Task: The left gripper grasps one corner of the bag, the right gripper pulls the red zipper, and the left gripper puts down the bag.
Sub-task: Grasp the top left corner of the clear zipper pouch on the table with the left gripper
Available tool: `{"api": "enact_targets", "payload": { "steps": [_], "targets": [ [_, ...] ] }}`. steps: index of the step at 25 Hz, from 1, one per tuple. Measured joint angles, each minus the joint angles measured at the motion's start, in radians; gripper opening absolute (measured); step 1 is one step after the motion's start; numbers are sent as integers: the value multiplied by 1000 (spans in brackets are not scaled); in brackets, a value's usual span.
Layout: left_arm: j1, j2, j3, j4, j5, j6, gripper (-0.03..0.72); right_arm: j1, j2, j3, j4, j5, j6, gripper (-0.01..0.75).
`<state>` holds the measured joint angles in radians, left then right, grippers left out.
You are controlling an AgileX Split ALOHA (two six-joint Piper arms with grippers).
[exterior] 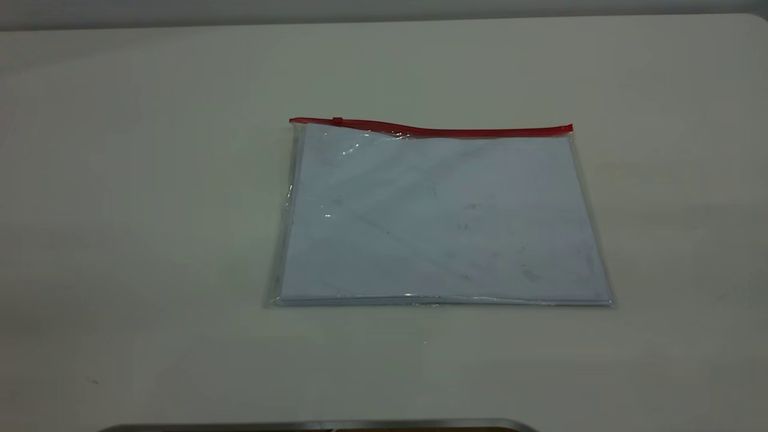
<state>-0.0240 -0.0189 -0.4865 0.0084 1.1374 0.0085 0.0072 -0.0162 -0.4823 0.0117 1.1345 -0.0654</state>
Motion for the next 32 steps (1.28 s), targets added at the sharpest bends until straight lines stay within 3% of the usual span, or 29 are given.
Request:
{"api": "enact_targets", "payload": {
  "steps": [19, 26, 32],
  "targets": [
    [0, 23, -6, 29, -10, -19, 586, 0, 0, 0, 5, -2, 6, 585],
    [0, 443, -142, 31, -144, -102, 586, 0, 181, -64, 25, -29, 38, 585],
    [0, 895, -280, -68, -340, -89, 586, 0, 474, -129, 45, -96, 43, 585]
  ]
}}
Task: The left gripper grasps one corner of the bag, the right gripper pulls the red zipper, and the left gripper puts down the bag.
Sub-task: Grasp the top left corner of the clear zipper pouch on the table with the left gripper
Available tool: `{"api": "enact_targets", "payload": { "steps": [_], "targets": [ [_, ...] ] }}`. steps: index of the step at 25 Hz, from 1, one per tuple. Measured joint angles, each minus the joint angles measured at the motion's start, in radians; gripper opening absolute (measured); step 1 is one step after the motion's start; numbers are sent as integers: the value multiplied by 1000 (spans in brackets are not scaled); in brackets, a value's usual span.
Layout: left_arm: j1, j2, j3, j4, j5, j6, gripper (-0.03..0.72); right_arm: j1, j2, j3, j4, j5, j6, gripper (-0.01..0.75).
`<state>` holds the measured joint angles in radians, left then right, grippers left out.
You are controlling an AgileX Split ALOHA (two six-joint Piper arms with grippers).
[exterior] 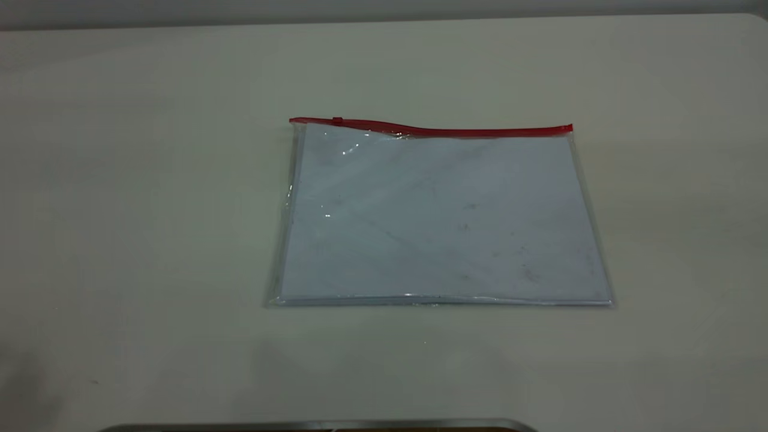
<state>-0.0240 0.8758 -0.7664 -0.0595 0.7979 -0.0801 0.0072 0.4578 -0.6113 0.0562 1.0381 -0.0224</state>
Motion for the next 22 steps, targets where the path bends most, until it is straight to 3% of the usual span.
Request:
{"api": "enact_targets", "payload": {
  "steps": [5, 9, 16, 22],
  "targets": [
    [0, 352, -101, -136, -173, 80, 586, 0, 170, -32, 43, -60, -4, 585],
    [0, 633, -204, -300, -242, 257, 586, 0, 261, -34, 58, -145, -35, 585],
    [0, 1104, -451, -661, -260, 694, 586, 0, 440, -36, 64, -319, -84, 585],
    [1, 1386, -623, -919, -180, 992, 586, 0, 651, -43, 66, -459, -165, 585]
  ]
}}
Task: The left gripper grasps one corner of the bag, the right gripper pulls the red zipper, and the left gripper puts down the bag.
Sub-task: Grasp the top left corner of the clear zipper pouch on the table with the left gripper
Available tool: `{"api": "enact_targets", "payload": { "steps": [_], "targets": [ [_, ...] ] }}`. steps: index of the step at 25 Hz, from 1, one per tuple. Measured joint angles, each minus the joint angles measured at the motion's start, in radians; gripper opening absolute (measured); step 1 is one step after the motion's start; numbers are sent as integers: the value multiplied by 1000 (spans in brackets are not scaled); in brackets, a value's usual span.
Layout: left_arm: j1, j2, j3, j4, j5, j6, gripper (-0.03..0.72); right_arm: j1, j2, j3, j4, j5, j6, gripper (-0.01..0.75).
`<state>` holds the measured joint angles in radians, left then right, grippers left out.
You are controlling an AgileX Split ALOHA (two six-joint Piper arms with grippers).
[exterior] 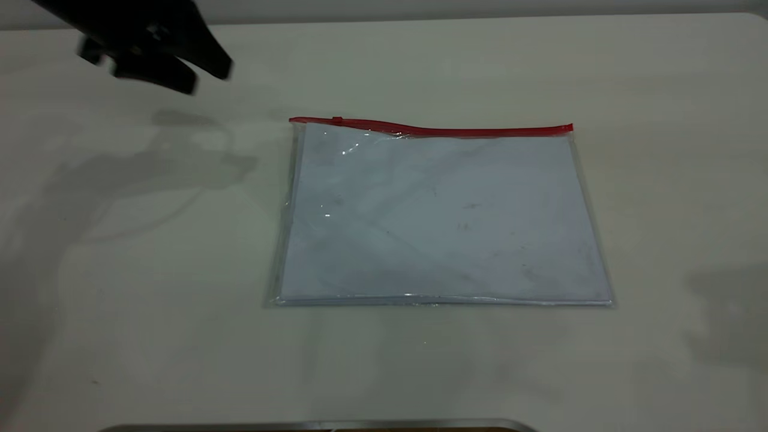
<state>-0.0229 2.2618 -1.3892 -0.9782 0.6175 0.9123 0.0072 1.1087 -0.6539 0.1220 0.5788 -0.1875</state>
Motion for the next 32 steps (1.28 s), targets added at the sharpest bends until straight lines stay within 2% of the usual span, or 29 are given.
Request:
{"api": "enact_targets", "payload": {
  "steps": [7, 14, 24, 32],
  "targets": [
    [-50, 79, -33, -117, -32, 220, 586, 0, 253, -105, 3, -62, -40, 585],
    [-136, 147, -34, -151, -102, 267, 586, 8, 460, -214, 91, -70, -153, 585],
    [-143, 201, -36, -256, -124, 267, 586, 101, 545, -249, 116, -128, -214, 585],
    [-147, 238, -37, -335, -104, 315, 586, 112, 546, -249, 126, -133, -219, 585]
  ]
}}
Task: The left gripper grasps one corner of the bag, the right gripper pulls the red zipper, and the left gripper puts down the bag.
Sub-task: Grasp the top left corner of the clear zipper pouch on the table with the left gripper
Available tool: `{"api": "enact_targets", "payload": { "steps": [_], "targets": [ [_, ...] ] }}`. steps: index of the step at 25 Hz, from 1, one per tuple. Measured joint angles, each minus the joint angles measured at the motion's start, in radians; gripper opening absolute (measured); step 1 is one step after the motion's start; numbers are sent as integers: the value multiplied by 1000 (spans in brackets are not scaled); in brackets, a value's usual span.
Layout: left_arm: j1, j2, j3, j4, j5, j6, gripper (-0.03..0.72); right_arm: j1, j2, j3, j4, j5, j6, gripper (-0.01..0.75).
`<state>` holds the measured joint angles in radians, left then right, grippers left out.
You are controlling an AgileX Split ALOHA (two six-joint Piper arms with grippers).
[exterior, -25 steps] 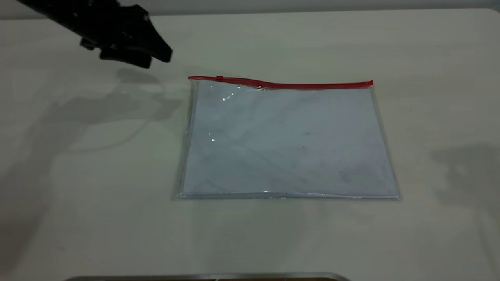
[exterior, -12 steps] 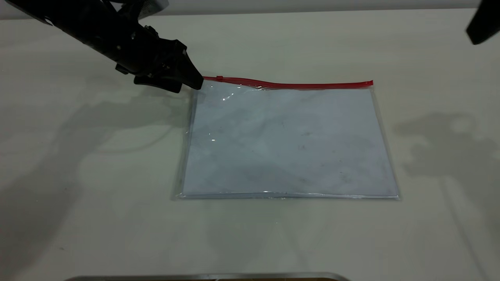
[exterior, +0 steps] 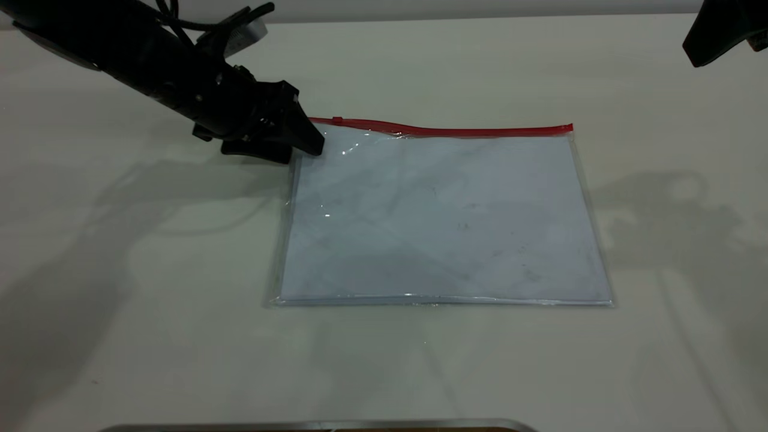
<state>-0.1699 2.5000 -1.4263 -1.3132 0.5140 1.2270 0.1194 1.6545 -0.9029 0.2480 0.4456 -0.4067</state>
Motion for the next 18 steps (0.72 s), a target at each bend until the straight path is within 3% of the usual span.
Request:
{"api": "enact_targets", "payload": {
  "steps": [11, 15, 18],
  "targets": [
    [-4, 26, -5, -108, 19, 62, 572, 0, 0, 0, 1, 1, -2, 585],
    [-9, 47, -6, -119, 18, 64, 482, 0, 0, 0, 1, 1, -2, 585],
    [-14, 54, -6, -132, 21, 83, 363, 0, 0, 0, 1, 1, -2, 585]
  ]
}}
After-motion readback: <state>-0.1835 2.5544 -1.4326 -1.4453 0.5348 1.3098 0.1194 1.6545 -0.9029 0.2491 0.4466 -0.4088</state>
